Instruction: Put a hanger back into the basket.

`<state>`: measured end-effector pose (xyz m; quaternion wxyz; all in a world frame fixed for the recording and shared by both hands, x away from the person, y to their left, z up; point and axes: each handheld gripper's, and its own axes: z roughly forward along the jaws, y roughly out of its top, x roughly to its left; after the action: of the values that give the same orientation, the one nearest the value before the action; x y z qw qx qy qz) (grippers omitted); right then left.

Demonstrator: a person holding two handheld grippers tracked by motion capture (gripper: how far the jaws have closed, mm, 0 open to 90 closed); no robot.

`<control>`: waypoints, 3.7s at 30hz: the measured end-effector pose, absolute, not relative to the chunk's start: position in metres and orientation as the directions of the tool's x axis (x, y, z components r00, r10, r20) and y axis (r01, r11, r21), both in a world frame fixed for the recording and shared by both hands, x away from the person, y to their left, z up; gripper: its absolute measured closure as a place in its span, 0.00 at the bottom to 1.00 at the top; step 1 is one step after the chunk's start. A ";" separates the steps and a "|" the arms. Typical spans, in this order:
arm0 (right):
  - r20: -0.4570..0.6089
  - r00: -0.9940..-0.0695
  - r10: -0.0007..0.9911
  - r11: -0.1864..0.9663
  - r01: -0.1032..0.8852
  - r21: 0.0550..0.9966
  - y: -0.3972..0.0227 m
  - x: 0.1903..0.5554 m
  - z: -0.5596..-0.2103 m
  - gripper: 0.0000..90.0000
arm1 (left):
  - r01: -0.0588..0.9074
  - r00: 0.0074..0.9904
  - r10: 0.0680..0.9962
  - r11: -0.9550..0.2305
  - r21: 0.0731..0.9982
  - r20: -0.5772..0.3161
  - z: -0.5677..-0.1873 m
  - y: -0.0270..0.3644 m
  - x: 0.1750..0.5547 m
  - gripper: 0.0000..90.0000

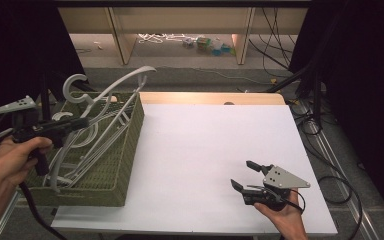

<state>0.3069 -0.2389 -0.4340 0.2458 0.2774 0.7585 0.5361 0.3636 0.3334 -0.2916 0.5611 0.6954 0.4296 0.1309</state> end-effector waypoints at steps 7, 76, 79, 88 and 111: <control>-0.073 -0.729 0.681 0.279 0.165 0.946 -0.239 0.307 -0.434 0.26 | 0.449 0.571 0.774 -0.014 0.893 -0.275 -0.303 0.358 0.374 0.88; -0.071 -0.736 0.674 0.289 0.174 0.941 -0.240 0.309 -0.435 0.26 | 0.684 0.346 0.901 -0.050 0.728 -0.263 -0.402 0.406 0.415 0.84; -0.069 -0.735 0.674 0.287 0.174 0.942 -0.240 0.309 -0.435 0.26 | 0.697 0.317 0.912 -0.038 0.716 -0.259 -0.404 0.408 0.418 0.83; -0.071 -0.733 0.677 0.280 0.167 0.945 -0.241 0.310 -0.436 0.26 | 0.669 0.244 0.934 0.034 0.742 -0.263 -0.402 0.412 0.415 0.70; -0.047 -0.736 0.675 0.264 0.181 0.948 -0.238 0.309 -0.437 0.24 | 0.447 0.425 0.867 0.051 0.893 -0.262 -0.337 0.350 0.333 0.41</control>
<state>0.3092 -0.2385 -0.4371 0.2296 0.2812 0.7610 0.5377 0.3328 0.3502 -0.3367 0.5268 0.6594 0.4979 0.1993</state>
